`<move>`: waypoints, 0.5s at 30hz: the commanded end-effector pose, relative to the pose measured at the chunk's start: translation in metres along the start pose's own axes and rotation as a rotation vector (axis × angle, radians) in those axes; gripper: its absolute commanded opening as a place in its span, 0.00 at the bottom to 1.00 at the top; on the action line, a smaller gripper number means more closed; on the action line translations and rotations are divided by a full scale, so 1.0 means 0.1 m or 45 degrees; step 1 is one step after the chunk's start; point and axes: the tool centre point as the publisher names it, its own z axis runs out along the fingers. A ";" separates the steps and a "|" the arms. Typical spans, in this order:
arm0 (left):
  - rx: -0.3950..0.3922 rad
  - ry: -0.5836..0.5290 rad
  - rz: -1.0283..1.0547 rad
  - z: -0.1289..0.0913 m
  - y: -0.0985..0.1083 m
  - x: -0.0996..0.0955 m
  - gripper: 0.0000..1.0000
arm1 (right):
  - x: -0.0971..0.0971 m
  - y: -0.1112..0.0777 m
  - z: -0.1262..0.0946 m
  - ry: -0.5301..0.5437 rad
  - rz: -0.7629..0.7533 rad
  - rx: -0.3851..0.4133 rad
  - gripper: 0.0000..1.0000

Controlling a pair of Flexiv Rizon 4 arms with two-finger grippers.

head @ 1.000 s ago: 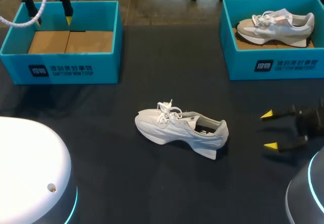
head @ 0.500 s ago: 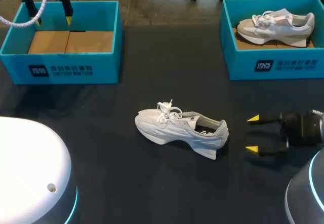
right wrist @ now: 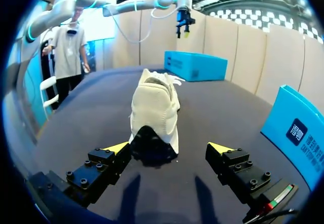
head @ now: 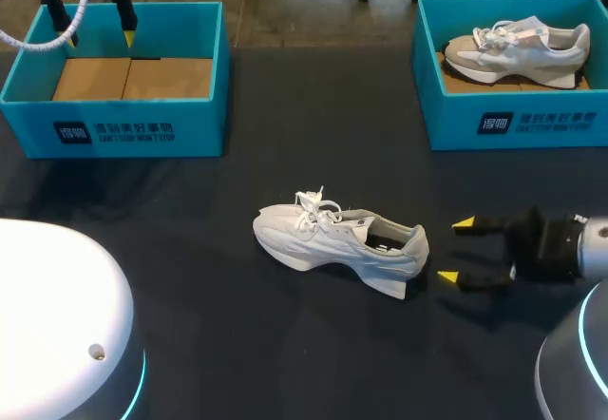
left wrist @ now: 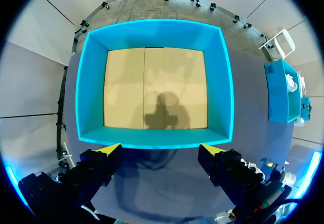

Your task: Take the shoe out of the shoebox, open the shoe tongue, remove and reinsert the insole, then place the shoe into the shoebox

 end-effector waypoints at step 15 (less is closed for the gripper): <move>-0.002 -0.002 0.000 -0.01 0.00 0.00 1.00 | 0.17 -0.05 0.36 -0.202 0.082 -0.044 1.00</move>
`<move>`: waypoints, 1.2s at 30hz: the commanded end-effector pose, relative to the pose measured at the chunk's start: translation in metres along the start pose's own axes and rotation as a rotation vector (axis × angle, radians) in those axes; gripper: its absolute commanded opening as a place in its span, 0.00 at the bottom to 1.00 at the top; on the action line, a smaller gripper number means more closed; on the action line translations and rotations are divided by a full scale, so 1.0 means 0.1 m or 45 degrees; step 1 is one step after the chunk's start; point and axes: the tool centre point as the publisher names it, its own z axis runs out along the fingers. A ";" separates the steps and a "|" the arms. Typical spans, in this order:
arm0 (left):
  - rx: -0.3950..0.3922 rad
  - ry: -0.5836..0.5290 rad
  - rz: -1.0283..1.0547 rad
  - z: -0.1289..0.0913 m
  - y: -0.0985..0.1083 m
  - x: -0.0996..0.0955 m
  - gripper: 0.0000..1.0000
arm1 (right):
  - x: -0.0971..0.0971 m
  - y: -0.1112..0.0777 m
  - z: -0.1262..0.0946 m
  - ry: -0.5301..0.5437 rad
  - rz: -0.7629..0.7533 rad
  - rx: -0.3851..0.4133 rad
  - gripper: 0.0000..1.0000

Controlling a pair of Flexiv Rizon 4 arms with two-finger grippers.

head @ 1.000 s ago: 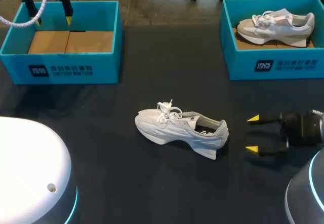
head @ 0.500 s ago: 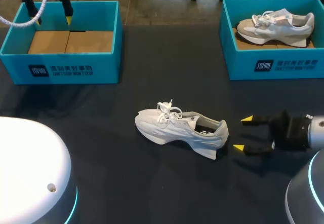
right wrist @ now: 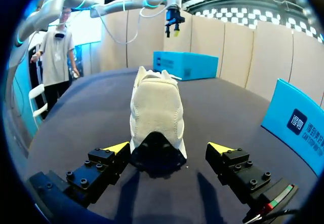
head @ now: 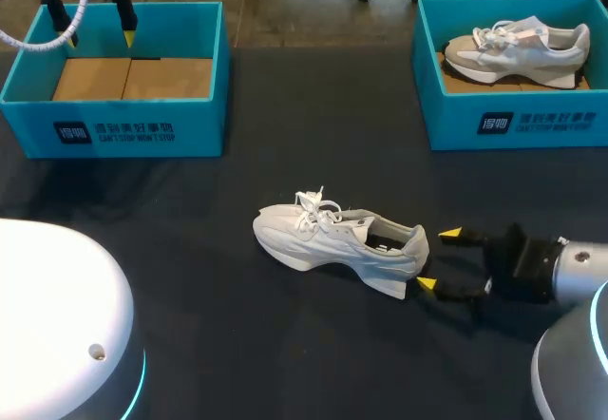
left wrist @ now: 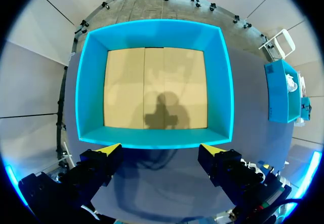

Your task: Take the shoe out of the shoebox, open the shoe tongue, remove and reinsert the insole, then place the shoe into the shoebox

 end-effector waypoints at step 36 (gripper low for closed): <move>-0.002 -0.002 0.000 -0.01 0.00 0.00 1.00 | 0.06 0.15 0.45 0.107 -0.011 -0.116 1.00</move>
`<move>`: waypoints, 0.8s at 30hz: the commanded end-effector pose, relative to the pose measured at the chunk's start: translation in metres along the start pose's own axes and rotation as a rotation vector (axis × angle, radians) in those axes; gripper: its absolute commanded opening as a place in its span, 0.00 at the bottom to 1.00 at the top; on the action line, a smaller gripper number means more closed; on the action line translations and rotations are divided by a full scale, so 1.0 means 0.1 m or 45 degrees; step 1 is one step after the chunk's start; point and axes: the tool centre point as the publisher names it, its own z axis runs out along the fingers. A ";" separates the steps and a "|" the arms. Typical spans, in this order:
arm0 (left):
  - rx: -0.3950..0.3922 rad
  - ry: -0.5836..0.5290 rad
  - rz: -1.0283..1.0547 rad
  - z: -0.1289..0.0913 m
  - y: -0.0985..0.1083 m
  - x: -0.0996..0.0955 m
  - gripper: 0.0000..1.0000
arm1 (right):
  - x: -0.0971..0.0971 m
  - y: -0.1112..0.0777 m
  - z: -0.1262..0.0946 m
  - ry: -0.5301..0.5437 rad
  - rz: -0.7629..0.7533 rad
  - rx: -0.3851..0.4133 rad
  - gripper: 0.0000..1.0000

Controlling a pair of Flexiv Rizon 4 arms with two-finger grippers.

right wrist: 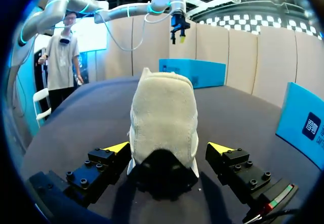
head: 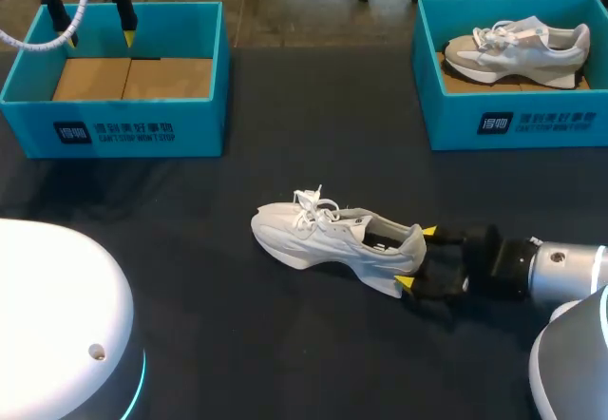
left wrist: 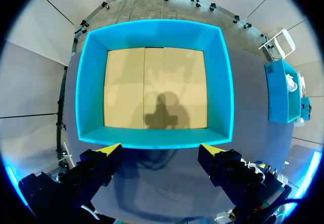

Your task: Take the shoe out of the shoebox, open the shoe tongue, remove and reinsert the insole, then place the shoe into the shoebox

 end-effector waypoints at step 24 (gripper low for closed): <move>-0.002 -0.002 0.000 -0.01 0.00 0.00 1.00 | 0.02 -0.08 0.41 0.024 -0.035 -0.047 0.00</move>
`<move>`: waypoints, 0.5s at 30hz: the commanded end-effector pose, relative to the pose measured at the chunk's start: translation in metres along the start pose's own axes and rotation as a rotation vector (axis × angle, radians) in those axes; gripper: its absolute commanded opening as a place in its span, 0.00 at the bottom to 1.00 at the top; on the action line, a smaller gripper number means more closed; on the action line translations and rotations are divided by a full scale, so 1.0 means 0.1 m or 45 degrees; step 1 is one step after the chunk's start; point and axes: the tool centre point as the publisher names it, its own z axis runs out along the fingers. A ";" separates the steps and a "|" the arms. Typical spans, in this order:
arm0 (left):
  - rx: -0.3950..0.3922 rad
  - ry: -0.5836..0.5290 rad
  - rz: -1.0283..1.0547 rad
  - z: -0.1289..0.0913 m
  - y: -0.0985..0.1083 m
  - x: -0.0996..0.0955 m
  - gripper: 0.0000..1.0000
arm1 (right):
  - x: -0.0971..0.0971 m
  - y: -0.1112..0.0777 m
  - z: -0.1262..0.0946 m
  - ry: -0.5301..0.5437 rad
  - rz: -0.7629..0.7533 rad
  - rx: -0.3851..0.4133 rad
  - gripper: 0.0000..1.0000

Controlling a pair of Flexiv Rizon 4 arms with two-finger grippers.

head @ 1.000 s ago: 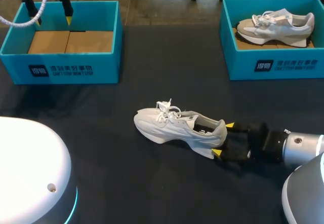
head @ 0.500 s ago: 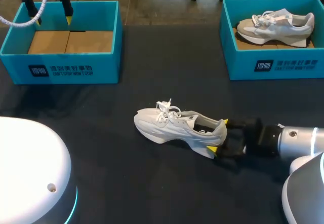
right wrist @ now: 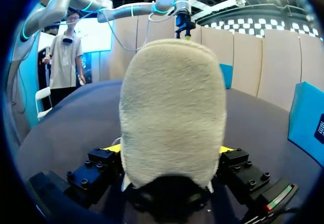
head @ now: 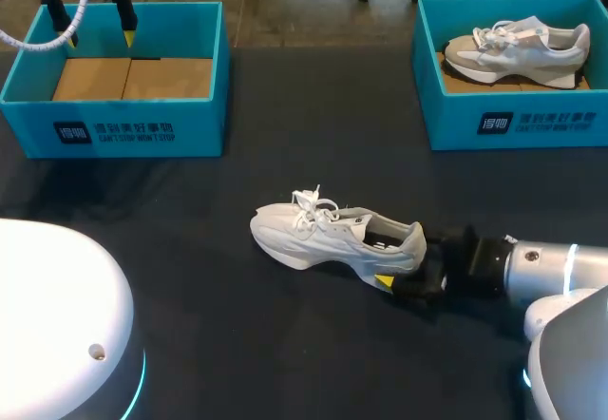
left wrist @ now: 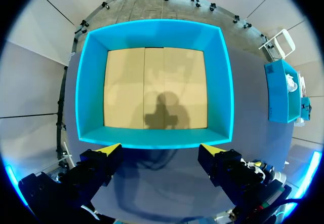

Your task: Take the shoe out of the shoebox, open the shoe tongue, remove and reinsert the insole, then place the shoe into the shoebox

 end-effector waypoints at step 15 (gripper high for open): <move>-0.002 -0.002 0.000 -0.01 0.00 0.00 1.00 | -0.31 0.04 -0.16 0.091 -0.145 0.025 0.00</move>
